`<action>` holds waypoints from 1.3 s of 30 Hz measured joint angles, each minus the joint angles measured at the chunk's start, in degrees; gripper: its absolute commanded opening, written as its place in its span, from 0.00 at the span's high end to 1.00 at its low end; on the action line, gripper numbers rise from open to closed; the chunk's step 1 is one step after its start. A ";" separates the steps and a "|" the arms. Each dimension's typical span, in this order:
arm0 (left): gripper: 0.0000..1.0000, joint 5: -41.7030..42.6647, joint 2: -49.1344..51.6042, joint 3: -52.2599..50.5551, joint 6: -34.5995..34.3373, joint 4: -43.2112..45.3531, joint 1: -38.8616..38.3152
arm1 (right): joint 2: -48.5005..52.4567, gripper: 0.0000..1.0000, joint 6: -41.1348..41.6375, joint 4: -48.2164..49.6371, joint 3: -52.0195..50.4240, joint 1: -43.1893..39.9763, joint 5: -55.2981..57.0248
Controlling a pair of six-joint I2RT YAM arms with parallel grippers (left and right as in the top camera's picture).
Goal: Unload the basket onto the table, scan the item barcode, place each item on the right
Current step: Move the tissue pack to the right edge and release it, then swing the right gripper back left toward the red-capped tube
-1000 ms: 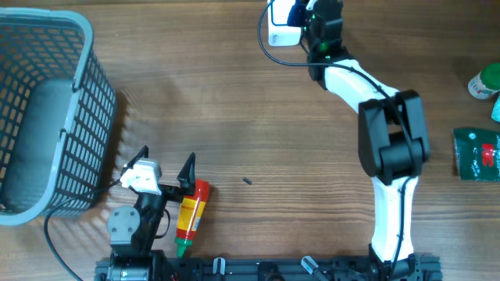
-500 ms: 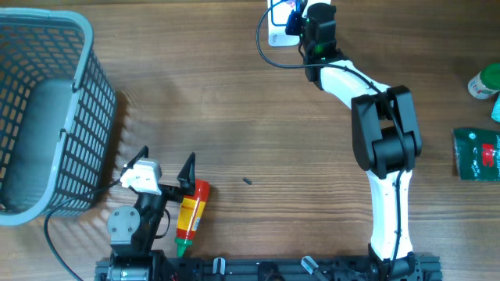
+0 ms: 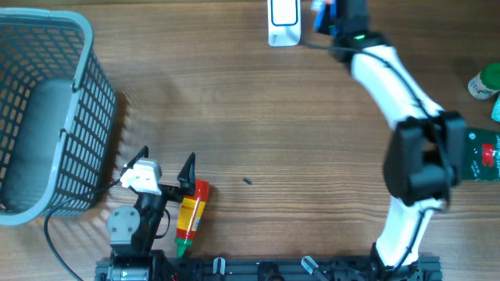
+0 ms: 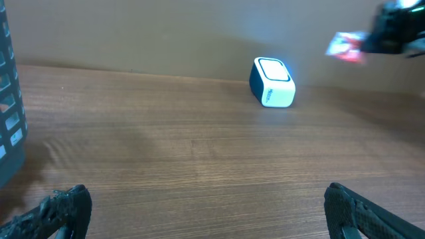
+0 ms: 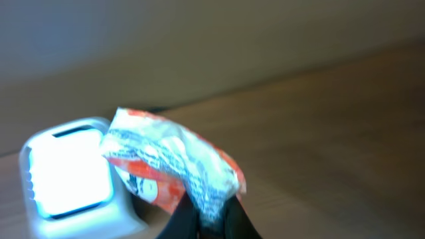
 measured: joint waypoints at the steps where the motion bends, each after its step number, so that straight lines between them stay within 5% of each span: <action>1: 0.00 0.00 0.00 0.00 0.00 0.00 0.00 | -0.92 0.96 1.09 -3.72 0.42 -1.38 1.22; 6: 0.00 0.00 0.00 0.00 0.00 0.00 0.00 | -0.90 0.96 6.49 -14.03 -0.94 -12.15 5.31; 17: 0.00 0.00 0.00 0.00 0.00 0.00 0.00 | -0.17 0.94 7.91 -7.85 -14.19 -32.59 7.61; 18: 0.00 0.00 0.00 0.00 0.00 -0.02 0.00 | -0.17 0.85 7.89 -7.65 -14.73 -33.66 7.58; 19: 0.00 0.00 0.00 0.00 0.00 0.00 0.00 | -0.15 0.56 7.89 -7.48 -15.21 -34.97 7.52; 21: 0.00 0.00 0.00 0.00 0.00 0.00 0.00 | -0.13 0.13 8.39 -7.10 -15.52 -36.59 6.54; 22: 0.00 0.00 0.00 0.00 0.00 0.00 0.00 | -0.13 0.00 8.17 -6.84 -15.52 -37.33 5.53; 32: 0.00 0.00 0.00 0.00 0.00 -0.02 0.00 | -5.73 0.00 8.31 -6.71 -15.52 -35.10 -2.69; 39: 0.00 0.00 0.00 0.00 0.00 -0.02 0.00 | -25.97 0.00 10.08 -6.97 -14.86 -29.11 -21.38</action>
